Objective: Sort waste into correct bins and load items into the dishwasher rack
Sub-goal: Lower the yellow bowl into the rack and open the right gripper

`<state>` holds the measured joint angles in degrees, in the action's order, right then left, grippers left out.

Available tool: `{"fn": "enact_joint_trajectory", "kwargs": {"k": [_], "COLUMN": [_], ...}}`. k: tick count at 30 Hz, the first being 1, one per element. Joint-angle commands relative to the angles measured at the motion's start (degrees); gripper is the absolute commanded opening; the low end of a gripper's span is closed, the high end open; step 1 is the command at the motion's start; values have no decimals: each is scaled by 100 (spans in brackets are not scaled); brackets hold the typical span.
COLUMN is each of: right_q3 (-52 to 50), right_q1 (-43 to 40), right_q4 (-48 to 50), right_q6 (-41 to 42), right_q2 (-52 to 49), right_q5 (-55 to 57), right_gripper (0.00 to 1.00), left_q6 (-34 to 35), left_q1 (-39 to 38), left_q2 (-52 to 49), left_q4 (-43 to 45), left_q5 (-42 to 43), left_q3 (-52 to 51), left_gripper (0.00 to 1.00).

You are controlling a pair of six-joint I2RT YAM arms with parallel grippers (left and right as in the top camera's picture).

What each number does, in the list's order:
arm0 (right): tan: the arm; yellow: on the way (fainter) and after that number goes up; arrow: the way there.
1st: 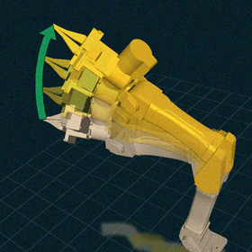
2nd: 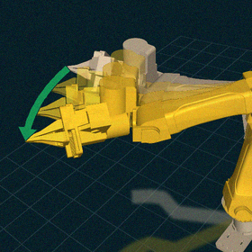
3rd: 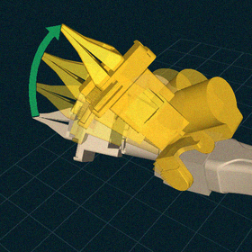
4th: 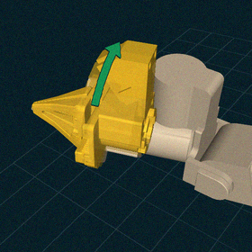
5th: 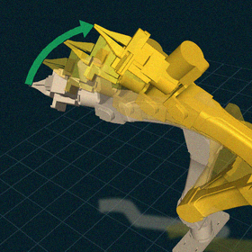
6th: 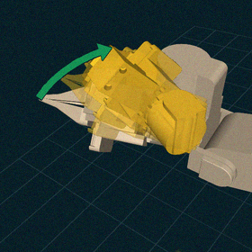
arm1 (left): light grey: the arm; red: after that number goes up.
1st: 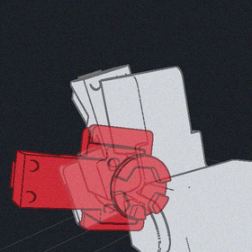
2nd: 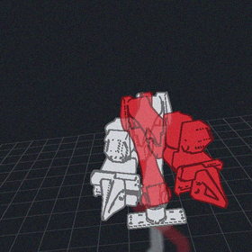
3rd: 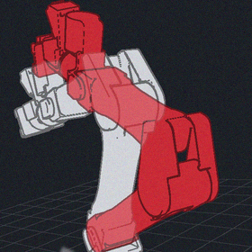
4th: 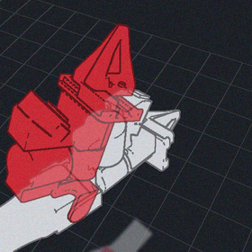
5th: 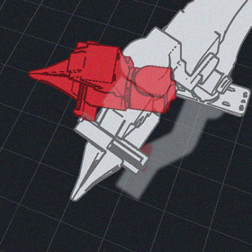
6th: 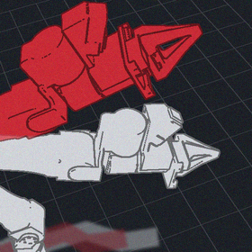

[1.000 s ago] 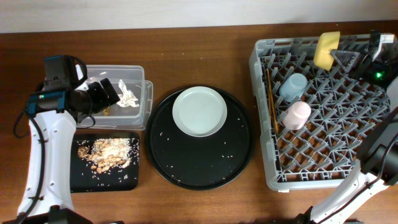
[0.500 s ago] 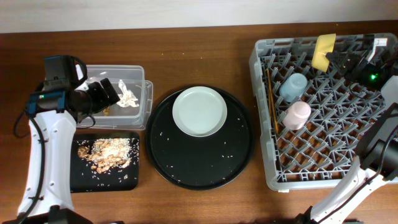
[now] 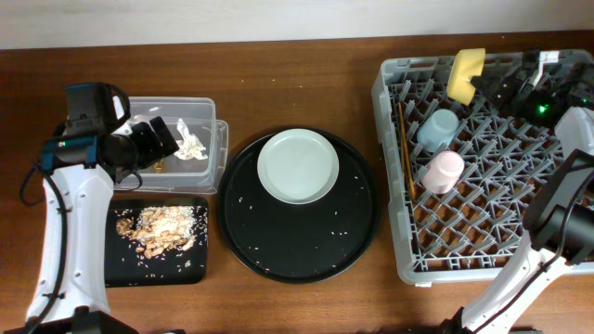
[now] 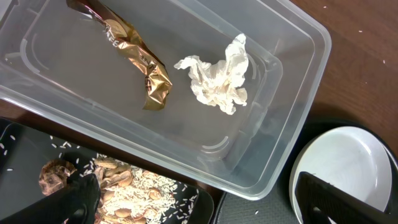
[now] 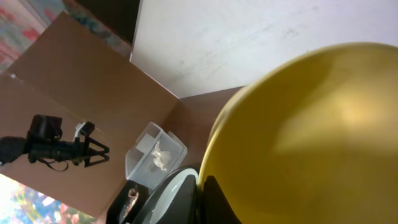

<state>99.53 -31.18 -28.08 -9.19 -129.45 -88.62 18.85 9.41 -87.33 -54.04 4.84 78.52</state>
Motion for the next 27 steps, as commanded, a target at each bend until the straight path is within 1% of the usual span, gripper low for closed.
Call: {"fn": "enact_joint_trajectory", "kwargs": {"k": [1,5,8,16,17,19,20,24,27], "right_q3": [-11,-13,-13,-11,-11,-9,-9,-9,-9], "right_q1": [-197,-393,-557,-979,-1019,-1093,-1130,-1204,-1196], "right_q4": [-153,-470,-767,-1478,-1554,-1733,-1851,-2361,-2455], "right_q6": [28,33,256,264,267,267,264,267,299], "right_q2": [-46,-46,-46,-46,-46,-44,-35,52,236], "right_q5": [22,334,708,750,752,837,975,1915,1934], "right_gripper": [4,4,4,5,9,33,36,39,43], "left_q6": [-52,-52,-52,-52,-52,-52,-52,-52,-52], "left_q1": [13,13,13,13,13,13,13,13,13], "left_q2": [68,68,68,68,68,68,68,68,68], "left_q4": [-9,-9,-9,-9,-9,-9,-9,-7,-7], "left_q5": [-37,-37,-39,-39,-37,-37,-39,-37,-37], "left_q3": [7,7,7,7,7,7,7,7,7], "left_gripper": [100,100,99,99,99,100,99,99,99]}}
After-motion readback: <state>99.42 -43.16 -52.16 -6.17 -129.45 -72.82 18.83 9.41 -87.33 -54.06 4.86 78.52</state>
